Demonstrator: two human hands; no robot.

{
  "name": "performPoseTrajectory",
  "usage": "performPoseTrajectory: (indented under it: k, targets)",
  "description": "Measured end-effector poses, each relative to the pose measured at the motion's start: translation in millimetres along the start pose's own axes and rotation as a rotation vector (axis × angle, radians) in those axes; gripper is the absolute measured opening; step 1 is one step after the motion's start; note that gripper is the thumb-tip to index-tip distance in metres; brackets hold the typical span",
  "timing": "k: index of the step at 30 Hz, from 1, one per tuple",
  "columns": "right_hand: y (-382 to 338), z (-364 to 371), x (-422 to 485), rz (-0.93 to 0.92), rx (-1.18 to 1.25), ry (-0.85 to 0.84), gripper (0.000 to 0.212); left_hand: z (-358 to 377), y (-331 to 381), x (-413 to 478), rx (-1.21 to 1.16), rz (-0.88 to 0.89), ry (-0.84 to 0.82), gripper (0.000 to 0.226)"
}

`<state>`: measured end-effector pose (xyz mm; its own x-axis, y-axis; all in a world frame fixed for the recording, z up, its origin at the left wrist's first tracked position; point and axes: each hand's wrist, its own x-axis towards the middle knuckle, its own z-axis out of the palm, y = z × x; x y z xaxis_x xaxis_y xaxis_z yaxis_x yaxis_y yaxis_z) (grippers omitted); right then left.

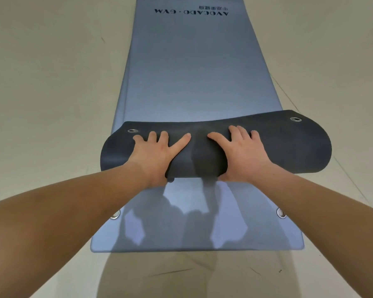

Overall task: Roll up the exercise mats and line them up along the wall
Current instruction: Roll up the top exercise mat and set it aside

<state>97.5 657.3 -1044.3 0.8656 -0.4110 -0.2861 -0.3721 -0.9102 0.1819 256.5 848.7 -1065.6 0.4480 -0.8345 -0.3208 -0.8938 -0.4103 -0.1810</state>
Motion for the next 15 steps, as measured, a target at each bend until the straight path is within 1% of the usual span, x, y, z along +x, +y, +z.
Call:
performPoseTrajectory:
  k: [3, 6, 9, 10, 12, 15]
  targets:
    - [0.5, -5.0, -7.6, 0.004, -0.032, 0.013, 0.118, -12.8, 3.2, -6.2, 0.013, 0.022, -0.006, 0.124]
    - [0.4, -14.9, -27.7, 0.013, -0.036, 0.02, 0.108, -32.6, 4.8, -20.0, -0.021, 0.056, -0.001, 0.115]
    - [-1.5, -35.9, -56.3, -0.006, -0.027, -0.037, 0.102, -53.9, 6.0, -43.6, -0.066, 0.128, -0.018, 0.111]
    - [-1.7, -44.7, -64.5, -0.027, -0.021, -0.072, 0.099, -60.5, 7.1, -52.5, -0.072, 0.152, -0.036, 0.11]
    - [-0.1, -66.0, -77.1, -0.084, 0.007, -0.181, 0.093, -77.6, 5.9, -66.3, -0.089, 0.208, -0.131, 0.11]
    - [7.0, -95.7, -74.9, -0.135, 0.106, -0.442, 0.093, -105.1, -1.8, -68.7, -0.147, 0.284, -0.292, 0.108]
